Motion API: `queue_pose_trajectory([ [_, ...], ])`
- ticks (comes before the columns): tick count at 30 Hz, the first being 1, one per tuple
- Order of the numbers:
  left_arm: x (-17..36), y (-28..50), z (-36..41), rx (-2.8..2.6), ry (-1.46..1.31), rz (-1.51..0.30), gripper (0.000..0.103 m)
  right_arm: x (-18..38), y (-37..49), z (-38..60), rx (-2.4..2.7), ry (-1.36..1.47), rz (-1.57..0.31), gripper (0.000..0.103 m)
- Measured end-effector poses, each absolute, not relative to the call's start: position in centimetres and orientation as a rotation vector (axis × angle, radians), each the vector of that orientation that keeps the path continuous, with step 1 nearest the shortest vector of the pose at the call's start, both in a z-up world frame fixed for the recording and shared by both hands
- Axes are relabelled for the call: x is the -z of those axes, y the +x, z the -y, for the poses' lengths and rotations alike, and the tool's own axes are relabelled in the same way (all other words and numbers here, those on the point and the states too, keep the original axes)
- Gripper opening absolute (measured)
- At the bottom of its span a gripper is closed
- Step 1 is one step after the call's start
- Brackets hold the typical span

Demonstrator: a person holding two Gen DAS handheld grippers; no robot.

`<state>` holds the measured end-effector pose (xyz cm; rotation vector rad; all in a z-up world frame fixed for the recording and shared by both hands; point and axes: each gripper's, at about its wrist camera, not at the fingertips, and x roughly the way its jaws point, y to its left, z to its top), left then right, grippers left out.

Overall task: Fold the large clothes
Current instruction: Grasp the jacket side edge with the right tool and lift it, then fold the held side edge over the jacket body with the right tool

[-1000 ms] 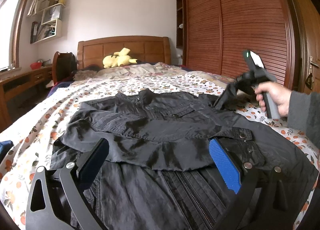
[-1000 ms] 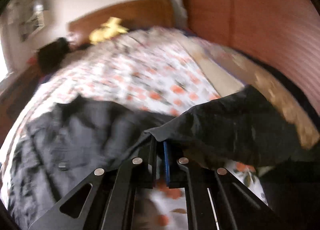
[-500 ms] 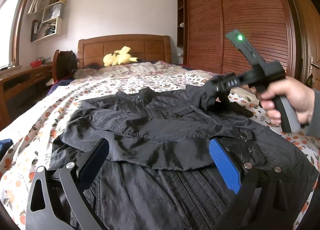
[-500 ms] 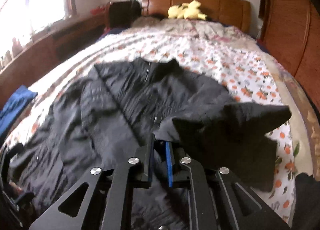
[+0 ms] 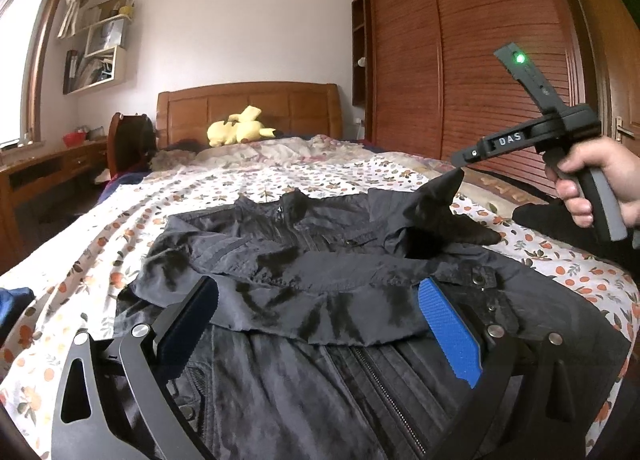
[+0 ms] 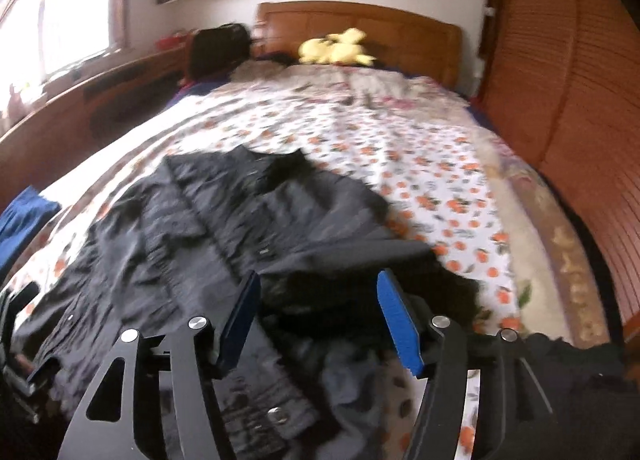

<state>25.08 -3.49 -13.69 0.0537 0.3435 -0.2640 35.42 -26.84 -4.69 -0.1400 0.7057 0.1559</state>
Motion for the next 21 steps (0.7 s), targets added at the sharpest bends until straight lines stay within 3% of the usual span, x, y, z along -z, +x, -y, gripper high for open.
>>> queue_pose_trajectory([
  [5, 13.0, 24.1, 2.2, 0.259, 0.044, -0.332, 0.101, 5.7, 37.3, 28.9, -0.029, -0.142, -0.707, 0.062],
  [15, 12.2, 22.9, -1.1, 0.239, 0.014, -0.348, 0.101, 13.2, 41.6, 34.9, 0.162, -0.077, -0.873, 0.063],
  [18, 12.0, 22.6, -1.7, 0.247, 0.002, -0.356, 0.101, 15.2, 42.7, 36.9, 0.229, -0.057, -0.914, 0.072],
  [21, 12.0, 22.4, -1.9, 0.243, 0.015, -0.359, 0.101, 16.8, 43.3, 38.8, 0.285, -0.017, -0.946, 0.073],
])
